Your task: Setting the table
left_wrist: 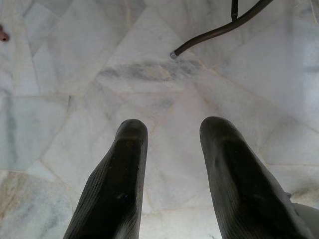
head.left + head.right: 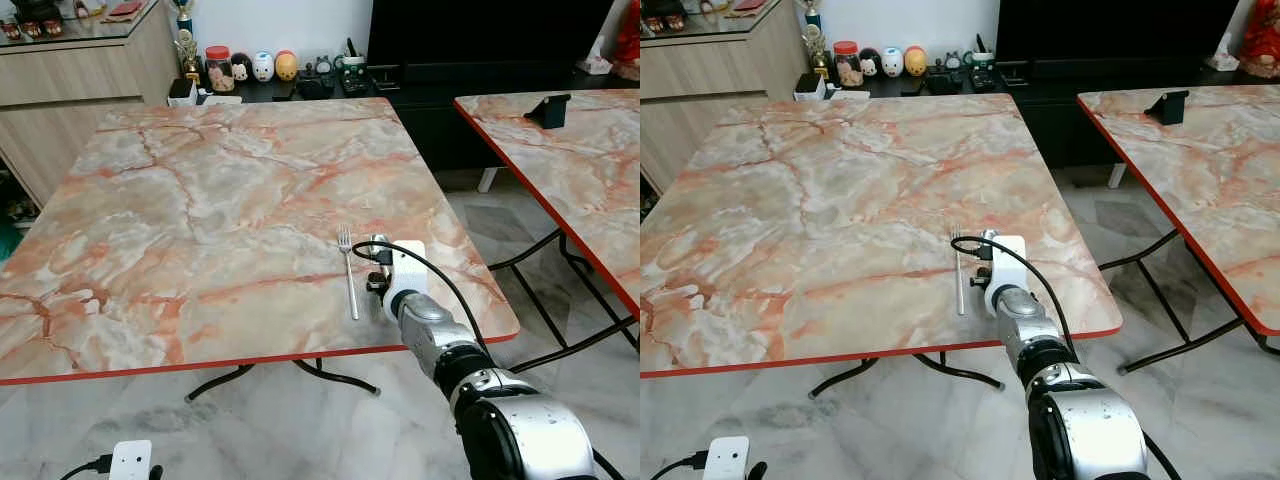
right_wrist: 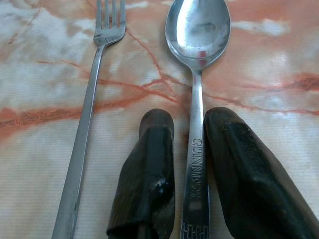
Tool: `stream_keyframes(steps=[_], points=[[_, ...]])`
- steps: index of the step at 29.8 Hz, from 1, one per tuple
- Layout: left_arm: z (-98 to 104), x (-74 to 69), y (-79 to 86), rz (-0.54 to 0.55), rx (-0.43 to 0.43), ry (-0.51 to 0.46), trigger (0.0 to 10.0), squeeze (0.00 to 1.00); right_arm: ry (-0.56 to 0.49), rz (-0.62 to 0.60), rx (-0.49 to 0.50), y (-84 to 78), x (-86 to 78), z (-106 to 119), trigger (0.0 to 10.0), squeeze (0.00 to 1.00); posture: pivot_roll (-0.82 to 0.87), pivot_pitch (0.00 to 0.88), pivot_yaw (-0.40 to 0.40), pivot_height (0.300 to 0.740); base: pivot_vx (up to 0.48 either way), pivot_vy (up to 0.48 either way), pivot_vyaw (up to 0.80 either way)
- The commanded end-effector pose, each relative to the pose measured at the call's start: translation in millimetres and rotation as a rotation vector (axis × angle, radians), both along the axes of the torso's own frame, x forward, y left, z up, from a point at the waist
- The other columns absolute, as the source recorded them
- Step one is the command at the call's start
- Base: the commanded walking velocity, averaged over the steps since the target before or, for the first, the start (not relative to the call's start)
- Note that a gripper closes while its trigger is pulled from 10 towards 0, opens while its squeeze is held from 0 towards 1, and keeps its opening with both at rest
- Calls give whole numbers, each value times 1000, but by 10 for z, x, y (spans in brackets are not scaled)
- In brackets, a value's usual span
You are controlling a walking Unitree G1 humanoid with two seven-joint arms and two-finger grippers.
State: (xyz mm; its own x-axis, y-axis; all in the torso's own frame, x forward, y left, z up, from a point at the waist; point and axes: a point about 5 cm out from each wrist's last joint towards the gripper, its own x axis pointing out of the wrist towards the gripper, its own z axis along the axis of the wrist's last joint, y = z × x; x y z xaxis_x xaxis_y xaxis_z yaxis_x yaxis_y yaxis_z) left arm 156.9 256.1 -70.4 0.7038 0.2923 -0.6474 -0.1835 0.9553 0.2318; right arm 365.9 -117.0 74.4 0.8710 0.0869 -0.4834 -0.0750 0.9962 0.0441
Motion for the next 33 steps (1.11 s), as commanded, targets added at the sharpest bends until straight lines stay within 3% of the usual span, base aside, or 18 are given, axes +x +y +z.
stream_keyframes(steps=[1, 16, 23, 24, 25, 29, 33], points=[[0, 16, -11, -6, -4, 4, 10000, 0, 34, 2, -7, 1, -36, -62, 0, 0, 33, 0, -9, 724, 0, 0, 0], [15, 43, -3, -7, -7, -5, 10000, 0, 30, -12, -15, -6, -54, -90, 0, 0, 36, 0, -4, 724, 0, 0, 0], [34, 82, -1, -10, -2, -17, 10000, 0, -34, -52, -49, -76, -33, -49, 0, 0, 37, 0, -4, 724, 0, 0, 0], [37, 87, -2, -10, 0, -20, 10000, 0, -79, -90, -31, -123, -16, -9, 7490, 0, 37, 0, -3, 724, 0, 0, 0], [38, 88, -3, -10, 0, -21, 10000, 0, -112, -117, -6, -155, 3, 32, 10000, 0, 36, 0, -3, 724, 0, 0, 0], [35, 88, -13, -12, 1, -19, 10000, 0, -167, -118, -6, -181, 37, 111, 10000, 0, 30, 0, -1, 724, 0, 0, 0], [28, 94, -39, -16, -4, -19, 10000, 0, -301, -83, -6, -166, 115, 336, 10000, 0, 23, 0, -4, 724, 0, 0, 0]])
